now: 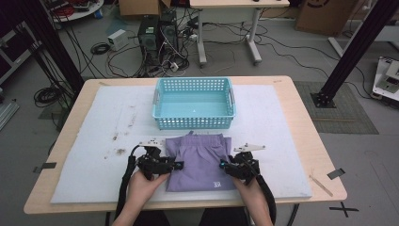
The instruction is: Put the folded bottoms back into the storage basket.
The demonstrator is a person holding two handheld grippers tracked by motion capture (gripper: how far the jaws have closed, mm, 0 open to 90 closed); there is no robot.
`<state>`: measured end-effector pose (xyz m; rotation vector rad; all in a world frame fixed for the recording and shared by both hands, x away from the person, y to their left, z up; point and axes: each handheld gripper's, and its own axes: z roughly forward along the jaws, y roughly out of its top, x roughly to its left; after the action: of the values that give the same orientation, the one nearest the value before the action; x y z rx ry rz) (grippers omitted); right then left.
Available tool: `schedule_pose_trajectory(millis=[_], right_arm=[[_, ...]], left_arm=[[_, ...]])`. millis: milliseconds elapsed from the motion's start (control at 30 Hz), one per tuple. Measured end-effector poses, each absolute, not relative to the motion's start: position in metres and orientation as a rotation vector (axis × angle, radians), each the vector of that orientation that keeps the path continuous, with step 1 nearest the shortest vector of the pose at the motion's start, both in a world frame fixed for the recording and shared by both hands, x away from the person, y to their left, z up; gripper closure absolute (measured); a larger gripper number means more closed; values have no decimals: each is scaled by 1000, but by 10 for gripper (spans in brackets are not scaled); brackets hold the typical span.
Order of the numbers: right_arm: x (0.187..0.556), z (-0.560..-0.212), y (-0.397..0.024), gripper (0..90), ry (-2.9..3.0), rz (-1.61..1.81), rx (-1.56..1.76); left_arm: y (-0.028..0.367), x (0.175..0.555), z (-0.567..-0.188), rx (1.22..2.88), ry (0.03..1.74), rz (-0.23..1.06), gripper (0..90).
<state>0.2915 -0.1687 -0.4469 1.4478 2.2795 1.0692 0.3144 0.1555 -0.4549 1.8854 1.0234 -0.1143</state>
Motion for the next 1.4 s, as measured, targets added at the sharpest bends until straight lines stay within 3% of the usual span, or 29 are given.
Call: schedule_pose_trajectory(millis=[67, 167, 267, 367, 433, 500, 867, 1067, 1133, 1233, 1333, 1400], right_arm=[[292, -447, -168, 556, 2257, 1051, 1459], [291, -446, -163, 614, 2264, 1008, 1431], [290, -447, -158, 697, 2261, 991, 1401], [291, -448, -159, 842, 2295, 1035, 1397], [291, -447, -158, 858, 2304, 1038, 1378], [291, -447, -158, 867, 2310, 1056, 1368], [285, -429, -162, 872, 2254, 1192, 1294], [285, -428, -162, 870, 2253, 1197, 1291], [288, -434, -161, 823, 2283, 1147, 1312], [290, -443, -163, 568, 2255, 1112, 1391], [292, -448, -162, 566, 2292, 1089, 1429], [292, -447, -160, 684, 2325, 1088, 1422]], left_arm=[[156, 313, -453, 1889, 1039, -72, 497], [153, 312, -455, 1899, 1021, -75, 529], [147, 313, -456, 1908, 1002, -92, 630], [143, 313, -456, 1923, 1000, -84, 747], [143, 312, -456, 1931, 985, -71, 845], [144, 311, -455, 1941, 971, -48, 864], [156, 306, -440, 1904, 900, 8, 872], [159, 308, -443, 1901, 913, -24, 871], [157, 308, -449, 1923, 929, -44, 866], [157, 307, -451, 1920, 938, -47, 859], [157, 308, -451, 1924, 937, -51, 859], [154, 308, -452, 1926, 941, -55, 860]])
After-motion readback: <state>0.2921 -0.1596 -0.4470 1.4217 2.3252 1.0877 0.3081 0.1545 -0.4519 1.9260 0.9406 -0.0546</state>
